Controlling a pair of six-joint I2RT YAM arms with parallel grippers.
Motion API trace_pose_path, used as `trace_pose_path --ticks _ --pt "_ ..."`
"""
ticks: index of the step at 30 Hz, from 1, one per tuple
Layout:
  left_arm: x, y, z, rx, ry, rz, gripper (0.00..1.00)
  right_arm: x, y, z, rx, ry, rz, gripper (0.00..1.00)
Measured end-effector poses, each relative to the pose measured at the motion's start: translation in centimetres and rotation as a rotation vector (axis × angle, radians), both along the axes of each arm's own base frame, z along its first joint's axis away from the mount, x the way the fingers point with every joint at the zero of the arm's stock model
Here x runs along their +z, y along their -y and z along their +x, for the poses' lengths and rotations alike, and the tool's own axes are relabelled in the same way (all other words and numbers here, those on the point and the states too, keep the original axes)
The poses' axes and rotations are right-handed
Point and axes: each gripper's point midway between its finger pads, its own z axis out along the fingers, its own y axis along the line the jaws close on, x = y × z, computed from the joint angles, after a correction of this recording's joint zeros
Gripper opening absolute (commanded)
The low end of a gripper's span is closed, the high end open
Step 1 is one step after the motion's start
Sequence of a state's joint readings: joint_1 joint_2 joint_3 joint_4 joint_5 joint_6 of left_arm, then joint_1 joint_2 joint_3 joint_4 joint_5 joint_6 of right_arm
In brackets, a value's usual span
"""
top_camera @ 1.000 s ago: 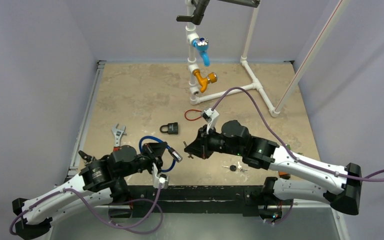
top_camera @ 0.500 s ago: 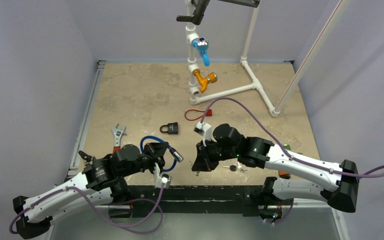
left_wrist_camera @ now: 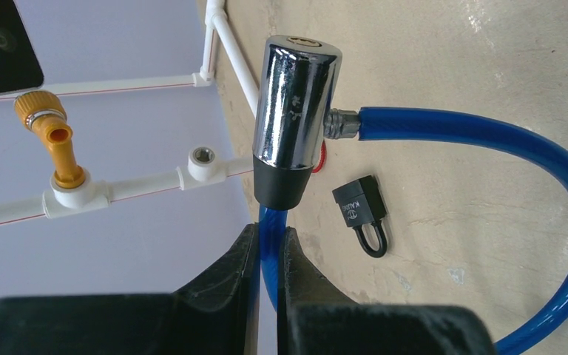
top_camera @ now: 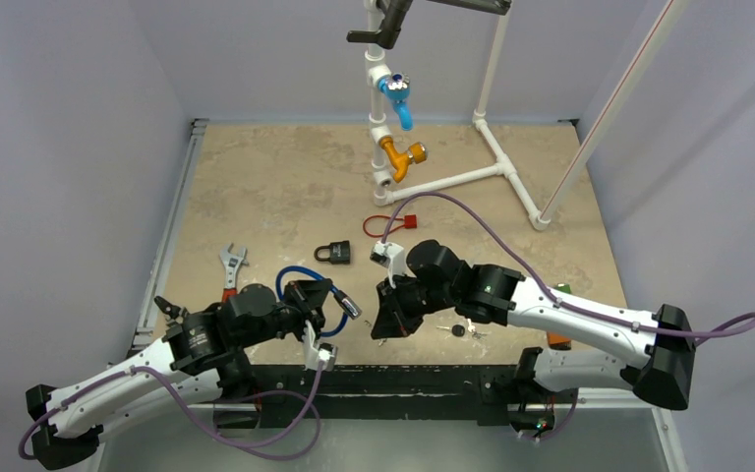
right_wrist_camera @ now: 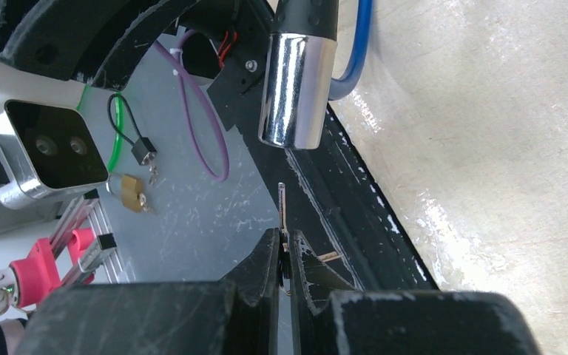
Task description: Unlock with the key
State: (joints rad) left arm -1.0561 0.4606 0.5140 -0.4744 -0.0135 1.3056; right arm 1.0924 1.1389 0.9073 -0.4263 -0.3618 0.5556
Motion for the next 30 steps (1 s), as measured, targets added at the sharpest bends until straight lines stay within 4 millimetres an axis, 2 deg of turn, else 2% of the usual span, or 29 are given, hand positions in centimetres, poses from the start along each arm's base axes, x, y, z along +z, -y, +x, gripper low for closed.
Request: trace_pose_path --ticks 9,23,30 --pt "-0.1 0.1 -0.1 -0.014 0.008 0.005 0.0 -0.6 -0.6 0.2 0.01 -0.005 -0.015 0.0" --pt "0.0 0.4 -0.4 -0.046 0.015 0.006 0.0 -0.3 -1.0 0.5 0.023 0.014 -0.005 0.0" --pt "0.1 0.4 -0.5 -0.05 0.024 0.007 0.0 -1.0 -1.2 0.6 0.032 0.015 -0.025 0.0"
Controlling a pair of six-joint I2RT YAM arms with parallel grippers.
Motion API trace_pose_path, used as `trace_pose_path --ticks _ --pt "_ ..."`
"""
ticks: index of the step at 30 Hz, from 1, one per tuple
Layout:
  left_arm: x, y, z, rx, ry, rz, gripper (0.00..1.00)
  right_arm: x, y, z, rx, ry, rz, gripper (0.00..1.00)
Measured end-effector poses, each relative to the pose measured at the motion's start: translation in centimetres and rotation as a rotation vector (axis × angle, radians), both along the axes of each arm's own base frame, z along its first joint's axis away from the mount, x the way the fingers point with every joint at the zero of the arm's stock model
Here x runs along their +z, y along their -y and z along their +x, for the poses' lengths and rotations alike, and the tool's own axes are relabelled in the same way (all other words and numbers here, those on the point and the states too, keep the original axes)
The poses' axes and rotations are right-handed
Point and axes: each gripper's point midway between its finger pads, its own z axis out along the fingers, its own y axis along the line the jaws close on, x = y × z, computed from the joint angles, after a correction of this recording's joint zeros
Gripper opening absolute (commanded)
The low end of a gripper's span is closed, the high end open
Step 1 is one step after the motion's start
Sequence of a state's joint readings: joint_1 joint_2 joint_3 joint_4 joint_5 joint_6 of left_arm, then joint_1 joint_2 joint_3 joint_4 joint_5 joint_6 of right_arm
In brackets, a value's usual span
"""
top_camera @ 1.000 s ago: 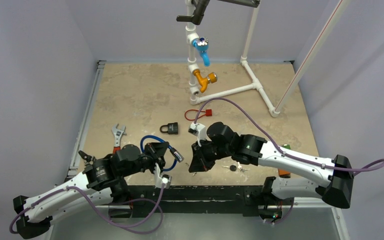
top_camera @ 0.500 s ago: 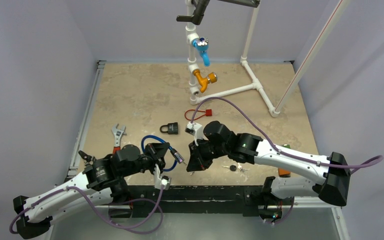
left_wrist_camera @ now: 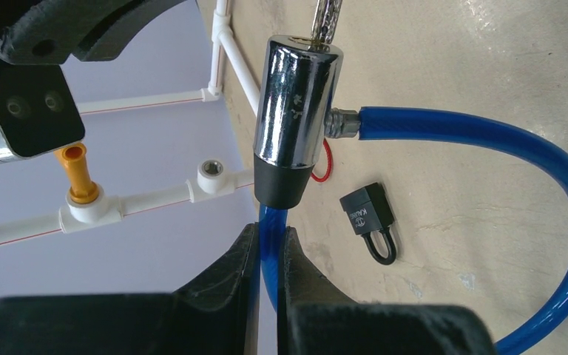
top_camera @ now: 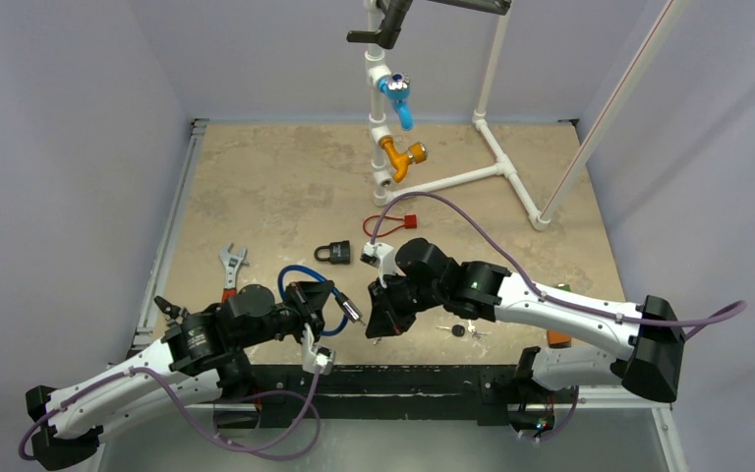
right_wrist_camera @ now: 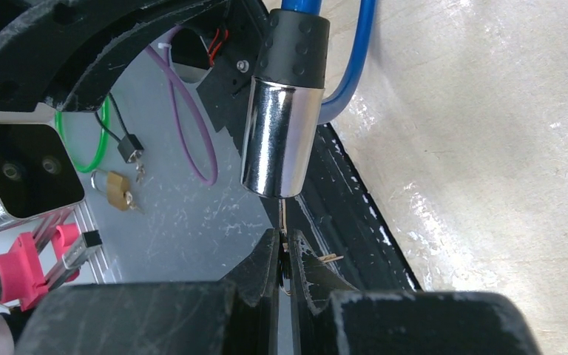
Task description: Unlock with the key
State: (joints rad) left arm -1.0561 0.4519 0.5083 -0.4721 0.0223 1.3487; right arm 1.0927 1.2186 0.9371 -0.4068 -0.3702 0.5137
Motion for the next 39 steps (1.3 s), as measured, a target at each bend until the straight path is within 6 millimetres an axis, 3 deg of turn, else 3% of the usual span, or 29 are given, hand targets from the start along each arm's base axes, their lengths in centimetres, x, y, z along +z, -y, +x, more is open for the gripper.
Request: trace_pose_path --ticks 13,26,39 --pt "0.33 -0.09 -0.08 -0.005 0.014 -0.007 0.0 0.21 0.04 0.04 0.007 0.006 -0.008 0.0" --pt "-0.57 0.03 -0.28 -0.016 0.002 0.011 0.0 0.69 0.51 -0.19 0.011 0.011 -0.008 0.0" --pt "-0.56 0.03 -0.27 -0.015 0.003 0.011 0.0 -0.14 0.38 -0.1 0.016 0.005 -0.031 0.0"
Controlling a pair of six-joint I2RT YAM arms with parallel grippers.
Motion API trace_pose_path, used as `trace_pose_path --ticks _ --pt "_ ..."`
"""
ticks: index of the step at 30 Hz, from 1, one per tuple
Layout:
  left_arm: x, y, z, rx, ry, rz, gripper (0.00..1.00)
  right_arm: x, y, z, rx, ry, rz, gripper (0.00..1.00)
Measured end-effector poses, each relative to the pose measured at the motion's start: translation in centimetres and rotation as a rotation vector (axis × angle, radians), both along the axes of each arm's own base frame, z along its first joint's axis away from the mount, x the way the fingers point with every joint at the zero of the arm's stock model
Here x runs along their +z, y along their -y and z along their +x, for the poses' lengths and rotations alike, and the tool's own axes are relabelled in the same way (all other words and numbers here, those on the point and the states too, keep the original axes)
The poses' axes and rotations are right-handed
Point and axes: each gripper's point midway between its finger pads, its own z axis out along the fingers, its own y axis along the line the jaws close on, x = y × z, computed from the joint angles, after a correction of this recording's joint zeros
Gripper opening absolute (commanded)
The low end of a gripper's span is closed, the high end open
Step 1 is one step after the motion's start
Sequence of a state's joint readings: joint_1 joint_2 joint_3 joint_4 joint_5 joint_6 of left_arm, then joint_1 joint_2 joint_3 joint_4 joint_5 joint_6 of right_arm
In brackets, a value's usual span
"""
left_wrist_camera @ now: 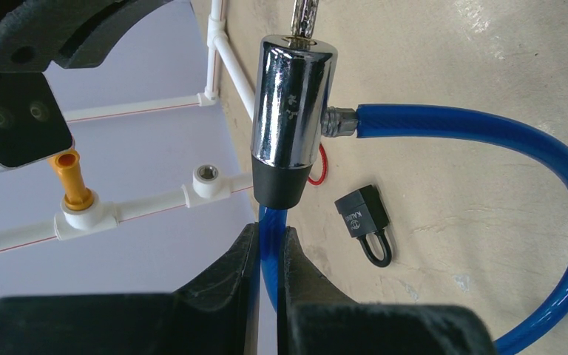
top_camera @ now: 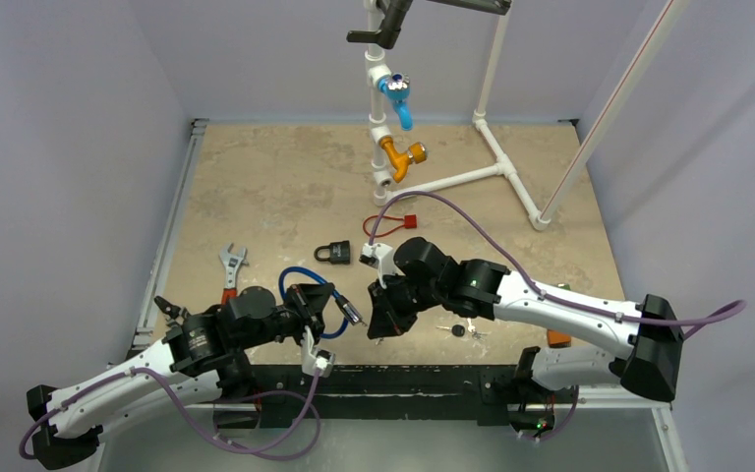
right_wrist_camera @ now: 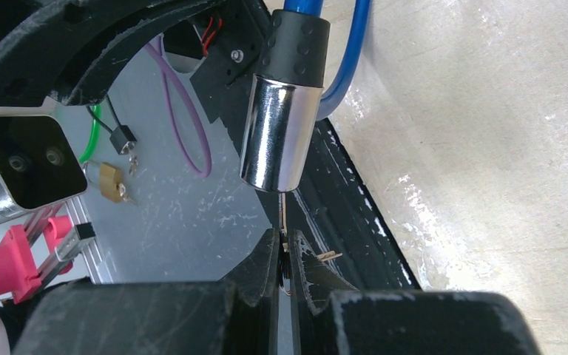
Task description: Unlock with the key
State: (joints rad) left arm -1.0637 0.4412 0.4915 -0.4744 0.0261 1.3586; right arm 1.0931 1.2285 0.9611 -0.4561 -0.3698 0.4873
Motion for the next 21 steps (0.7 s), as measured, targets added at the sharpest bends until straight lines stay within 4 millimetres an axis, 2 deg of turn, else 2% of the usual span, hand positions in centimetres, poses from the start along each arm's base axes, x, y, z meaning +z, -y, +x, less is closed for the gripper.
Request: trace_pose_path --ticks 12,21 --pt "-0.02 0.04 -0.08 -0.004 0.0 0.001 0.0 -0.53 -0.08 -0.05 0.01 -0.001 -0.016 0.0" --pt "-0.06 0.08 -0.15 -0.007 -0.001 0.002 0.0 -0.53 -0.24 -0.82 0.033 0.0 -0.017 0.0"
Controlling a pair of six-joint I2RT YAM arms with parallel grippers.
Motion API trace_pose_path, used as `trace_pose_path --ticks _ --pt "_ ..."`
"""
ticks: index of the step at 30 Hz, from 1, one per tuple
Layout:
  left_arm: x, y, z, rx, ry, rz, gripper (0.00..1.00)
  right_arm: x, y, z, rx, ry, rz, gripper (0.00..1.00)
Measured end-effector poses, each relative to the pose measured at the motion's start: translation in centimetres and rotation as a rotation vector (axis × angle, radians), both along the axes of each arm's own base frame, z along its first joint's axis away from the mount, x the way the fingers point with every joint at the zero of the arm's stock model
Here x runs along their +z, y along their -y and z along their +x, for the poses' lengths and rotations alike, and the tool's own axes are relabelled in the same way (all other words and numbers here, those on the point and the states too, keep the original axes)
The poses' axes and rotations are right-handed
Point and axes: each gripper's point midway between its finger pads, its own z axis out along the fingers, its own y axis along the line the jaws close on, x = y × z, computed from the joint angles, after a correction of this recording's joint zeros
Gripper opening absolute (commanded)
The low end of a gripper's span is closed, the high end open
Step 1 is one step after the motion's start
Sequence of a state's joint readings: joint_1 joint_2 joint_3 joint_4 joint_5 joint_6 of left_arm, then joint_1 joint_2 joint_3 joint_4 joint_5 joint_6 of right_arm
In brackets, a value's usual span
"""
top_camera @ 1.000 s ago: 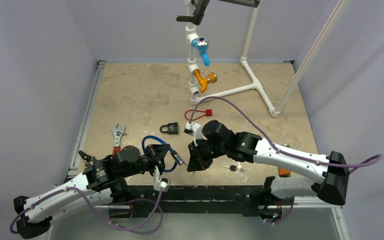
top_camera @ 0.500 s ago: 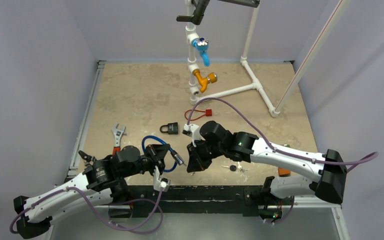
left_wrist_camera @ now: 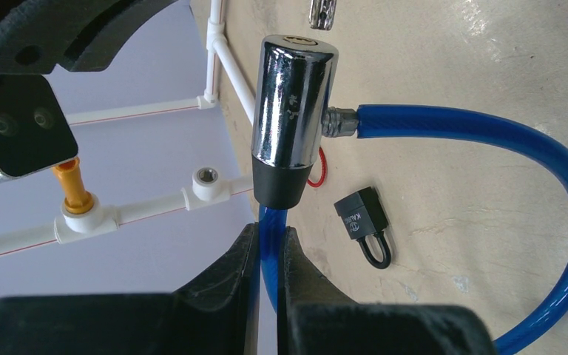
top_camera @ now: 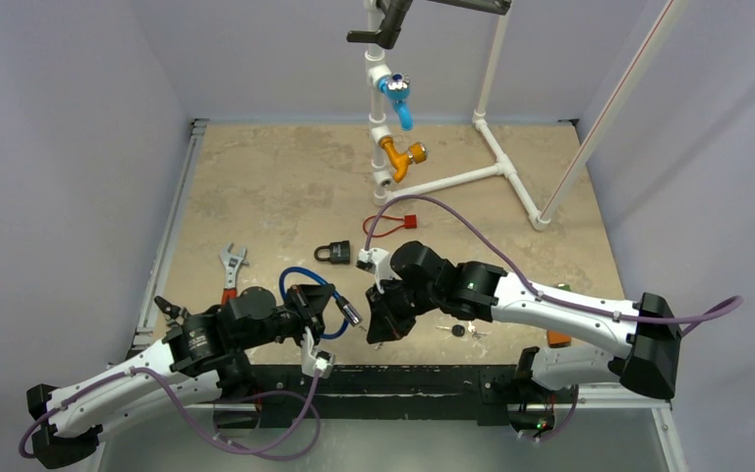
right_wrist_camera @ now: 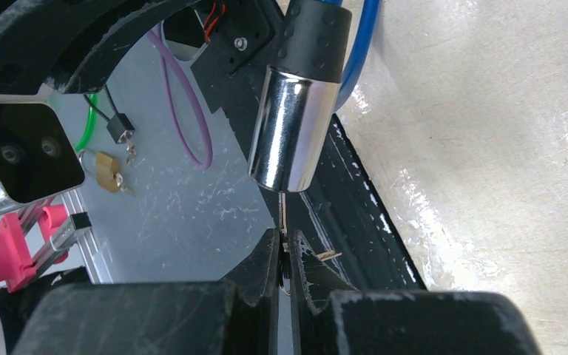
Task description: Unlock with the key
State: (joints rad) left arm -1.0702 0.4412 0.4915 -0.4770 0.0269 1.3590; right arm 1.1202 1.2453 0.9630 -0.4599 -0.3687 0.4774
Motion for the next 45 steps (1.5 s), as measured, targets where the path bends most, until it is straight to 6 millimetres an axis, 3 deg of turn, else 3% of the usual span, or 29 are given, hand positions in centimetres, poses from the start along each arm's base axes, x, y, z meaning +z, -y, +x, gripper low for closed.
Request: trace_pose_path --ticks 21,34,45 --pt "0.0 0.1 -0.1 -0.012 0.008 0.006 0.0 0.5 0.3 0.4 -0.004 0.04 -0.017 0.0" --pt "-0.1 0.1 -0.2 -0.017 0.008 0.009 0.0 -0.6 0.1 0.5 0.002 0.026 -0.057 0.0" --pt "-0.2 -0.2 -0.1 0.012 -0.016 0.005 0.0 0.3 0.2 0.6 -0.004 0.041 -0.038 0.0"
